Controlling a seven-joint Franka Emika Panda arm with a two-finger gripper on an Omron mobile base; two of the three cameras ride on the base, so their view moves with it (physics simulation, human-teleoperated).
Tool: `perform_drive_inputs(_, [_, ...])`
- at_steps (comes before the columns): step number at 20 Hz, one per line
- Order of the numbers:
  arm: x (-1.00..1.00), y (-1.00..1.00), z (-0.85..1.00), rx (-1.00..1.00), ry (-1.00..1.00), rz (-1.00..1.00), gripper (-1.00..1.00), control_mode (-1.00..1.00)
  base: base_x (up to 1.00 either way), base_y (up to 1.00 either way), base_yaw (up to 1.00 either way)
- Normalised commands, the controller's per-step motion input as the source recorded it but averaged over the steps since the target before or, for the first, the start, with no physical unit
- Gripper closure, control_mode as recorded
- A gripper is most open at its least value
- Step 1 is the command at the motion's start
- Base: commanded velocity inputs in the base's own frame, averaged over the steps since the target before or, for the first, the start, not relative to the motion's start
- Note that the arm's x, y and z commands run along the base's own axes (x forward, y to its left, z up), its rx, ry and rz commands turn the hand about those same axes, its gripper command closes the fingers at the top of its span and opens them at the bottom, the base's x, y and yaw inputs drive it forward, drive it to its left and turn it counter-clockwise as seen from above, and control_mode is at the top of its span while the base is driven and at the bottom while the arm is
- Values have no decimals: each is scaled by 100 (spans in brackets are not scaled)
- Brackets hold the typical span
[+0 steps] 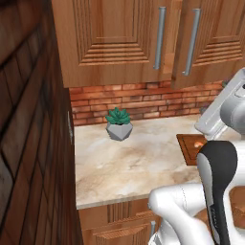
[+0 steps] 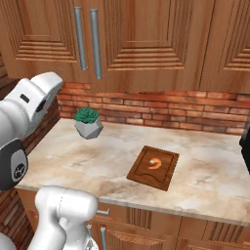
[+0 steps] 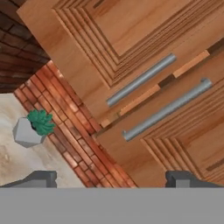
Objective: Open the cabinet, retrieve the rolling pin, and place it next to the meat on the cutting board to prepare for tenderizing.
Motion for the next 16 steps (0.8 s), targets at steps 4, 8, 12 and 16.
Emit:
perform_drive_inputs(4, [31, 42, -12, -12, 4, 0, -100, -100, 0, 0, 0])
perform_drive_inputs(8, [35, 60, -9, -13, 3, 0, -100, -100, 0, 0, 0])
perform_drive_inputs(12, [35, 54, -6, -11, 1, 0, -100, -100, 0, 0, 0])
perform_drive_inputs(16, [48, 29, -6, -8, 0, -1, -100, -100, 0, 0, 0])
